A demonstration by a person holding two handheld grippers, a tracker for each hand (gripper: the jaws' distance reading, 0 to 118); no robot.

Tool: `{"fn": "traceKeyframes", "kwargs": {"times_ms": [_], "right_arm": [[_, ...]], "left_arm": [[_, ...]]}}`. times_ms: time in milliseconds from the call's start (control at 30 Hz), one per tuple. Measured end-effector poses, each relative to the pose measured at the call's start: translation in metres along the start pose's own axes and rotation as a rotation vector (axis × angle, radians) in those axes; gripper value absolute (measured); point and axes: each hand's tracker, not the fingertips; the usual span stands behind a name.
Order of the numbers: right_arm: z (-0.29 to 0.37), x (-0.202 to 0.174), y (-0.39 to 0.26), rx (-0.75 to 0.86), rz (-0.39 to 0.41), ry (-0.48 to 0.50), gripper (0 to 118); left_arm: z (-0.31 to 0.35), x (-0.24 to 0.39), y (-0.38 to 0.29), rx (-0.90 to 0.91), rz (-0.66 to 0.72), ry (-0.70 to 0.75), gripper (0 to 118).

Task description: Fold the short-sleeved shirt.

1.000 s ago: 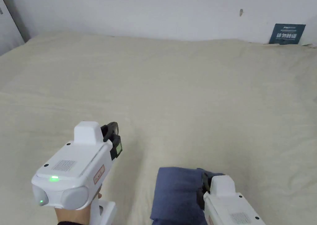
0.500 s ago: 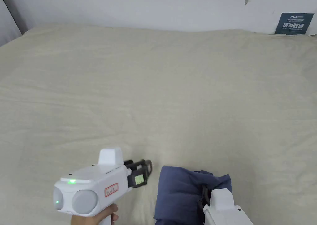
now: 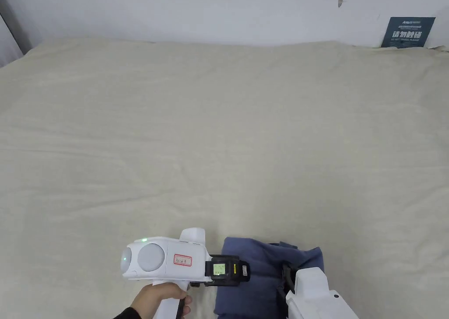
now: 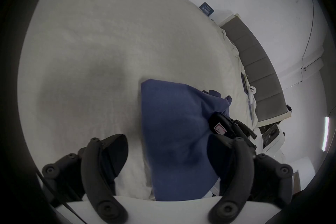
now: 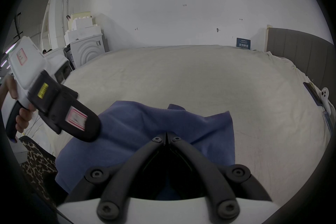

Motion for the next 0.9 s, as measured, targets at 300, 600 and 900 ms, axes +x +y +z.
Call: {"fn": "traceKeyframes", "kwargs": {"times_ms": [300, 600, 900], "right_arm": [[0.000, 0.004, 0.002, -0.006, -0.002, 0.018, 0], [0.033, 0.013, 0.048, 0.089, 0.001, 0.029, 0], [0.078, 0.042, 0.140, 0.283, 0.042, -0.067, 0]], "left_arm": [[-0.011, -0.004, 0.009, -0.077, -0.053, -0.043, 34], [0.013, 0.017, 0.009, -0.018, -0.133, -0.025, 20], [0.099, -0.017, 0.056, 0.044, -0.230, 0.142, 19]]}}
